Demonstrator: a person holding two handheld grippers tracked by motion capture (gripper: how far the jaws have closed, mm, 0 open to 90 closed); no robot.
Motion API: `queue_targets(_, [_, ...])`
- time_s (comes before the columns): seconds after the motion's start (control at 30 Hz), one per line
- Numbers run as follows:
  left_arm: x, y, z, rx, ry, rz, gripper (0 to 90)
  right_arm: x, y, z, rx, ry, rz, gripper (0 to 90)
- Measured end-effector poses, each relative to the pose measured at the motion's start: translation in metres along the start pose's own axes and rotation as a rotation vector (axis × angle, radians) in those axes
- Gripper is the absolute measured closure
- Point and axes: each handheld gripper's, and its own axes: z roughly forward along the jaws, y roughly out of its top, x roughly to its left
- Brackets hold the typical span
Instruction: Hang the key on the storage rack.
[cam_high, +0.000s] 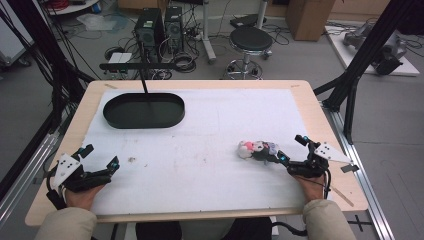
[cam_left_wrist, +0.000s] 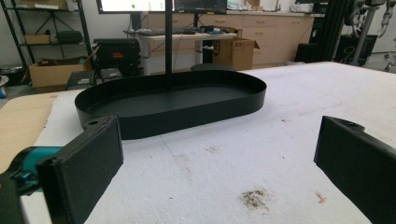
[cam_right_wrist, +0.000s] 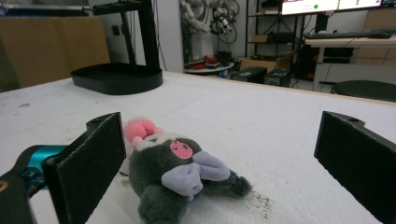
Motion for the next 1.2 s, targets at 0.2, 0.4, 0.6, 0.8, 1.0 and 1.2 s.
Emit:
queue_targets(0.2, [0.0,0.0,0.0,0.003,0.002,-0.001,1.7,-0.01,0.03,0.004,0.039,0.037,-0.02,1.2])
queue_targets(0.4, [0.0,0.0,0.0,0.005,0.002,0.0,1.7,-0.02,0.062,0.016,0.116,0.134,-0.082,1.1])
queue_targets(0.6, [0.0,0.0,0.001,0.01,-0.001,0.0,1.7,-0.025,0.081,0.029,0.191,0.188,-0.128,1.2])
queue_targets(0.8, [0.0,0.0,0.001,0.014,-0.001,0.006,1.7,-0.028,0.092,0.05,0.333,0.269,-0.174,1.2])
queue_targets(1.0, [-0.001,0.0,0.001,0.007,0.003,0.007,1.7,-0.018,0.095,0.075,0.476,0.336,-0.295,1.2])
queue_targets(1.2, [0.0,0.0,0.0,0.006,0.002,0.011,1.7,-0.012,0.091,0.09,0.567,0.389,-0.331,1.2])
